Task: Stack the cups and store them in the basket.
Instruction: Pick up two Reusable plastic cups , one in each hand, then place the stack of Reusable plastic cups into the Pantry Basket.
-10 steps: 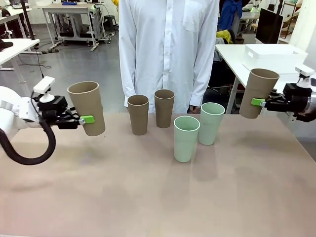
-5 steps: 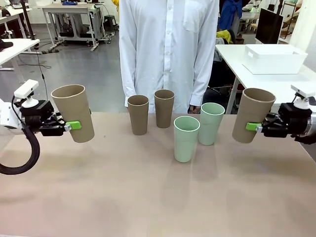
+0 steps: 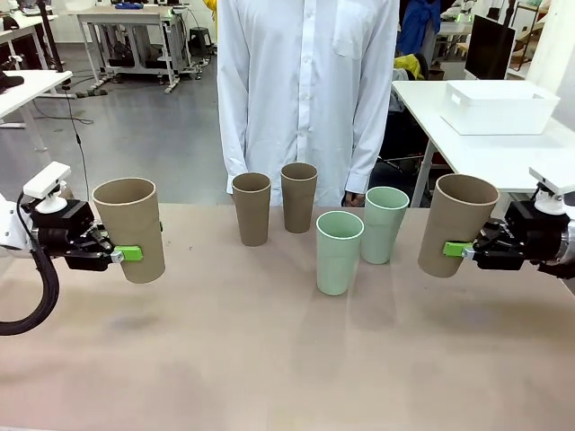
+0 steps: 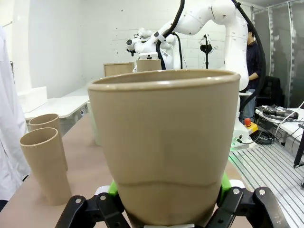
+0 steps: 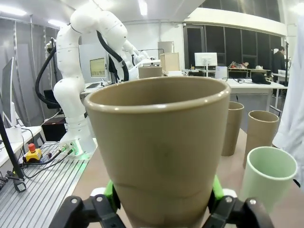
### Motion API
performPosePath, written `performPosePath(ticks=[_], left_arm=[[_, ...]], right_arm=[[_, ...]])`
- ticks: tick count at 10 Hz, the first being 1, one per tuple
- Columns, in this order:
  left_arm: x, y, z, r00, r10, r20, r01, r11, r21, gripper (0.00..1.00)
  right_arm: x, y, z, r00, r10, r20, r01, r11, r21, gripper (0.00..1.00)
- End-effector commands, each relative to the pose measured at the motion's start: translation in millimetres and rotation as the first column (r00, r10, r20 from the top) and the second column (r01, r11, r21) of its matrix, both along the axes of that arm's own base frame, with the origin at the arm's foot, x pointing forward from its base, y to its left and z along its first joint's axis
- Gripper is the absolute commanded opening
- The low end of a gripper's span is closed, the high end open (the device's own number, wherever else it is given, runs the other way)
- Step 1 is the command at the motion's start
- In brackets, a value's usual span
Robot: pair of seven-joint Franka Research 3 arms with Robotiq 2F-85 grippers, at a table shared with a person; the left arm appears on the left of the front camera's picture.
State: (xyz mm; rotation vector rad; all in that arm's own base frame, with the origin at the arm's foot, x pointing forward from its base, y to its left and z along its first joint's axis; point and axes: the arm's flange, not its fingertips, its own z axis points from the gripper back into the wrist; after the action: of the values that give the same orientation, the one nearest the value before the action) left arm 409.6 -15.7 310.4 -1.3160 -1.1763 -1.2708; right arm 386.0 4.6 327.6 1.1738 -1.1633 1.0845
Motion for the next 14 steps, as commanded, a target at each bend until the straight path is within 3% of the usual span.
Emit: performPosePath(ticks=[1,2,14], left_arm=[[-5.9,2.0,5.6,0.998,0.028,0.048,-0.028,1.000,-0.012,0.83],[0.0,0.0,0.0,1.000,0.000,0.000,0.000,1.000,0.000,0.83],[0.0,0.0,0.0,1.000,0.000,0.000,0.000,1.000,0.000,0.83]], right_arm=[[2.9,0.0,-0.6,1.000,0.006,-0.002,-0.006,1.000,0.008,0.85],[2.9,0.0,-0.6,1.000,0.006,-0.002,-0.006,1.000,0.008,0.85],[2.9,0.0,-0.6,1.000,0.006,-0.002,-0.006,1.000,0.008,0.85]])
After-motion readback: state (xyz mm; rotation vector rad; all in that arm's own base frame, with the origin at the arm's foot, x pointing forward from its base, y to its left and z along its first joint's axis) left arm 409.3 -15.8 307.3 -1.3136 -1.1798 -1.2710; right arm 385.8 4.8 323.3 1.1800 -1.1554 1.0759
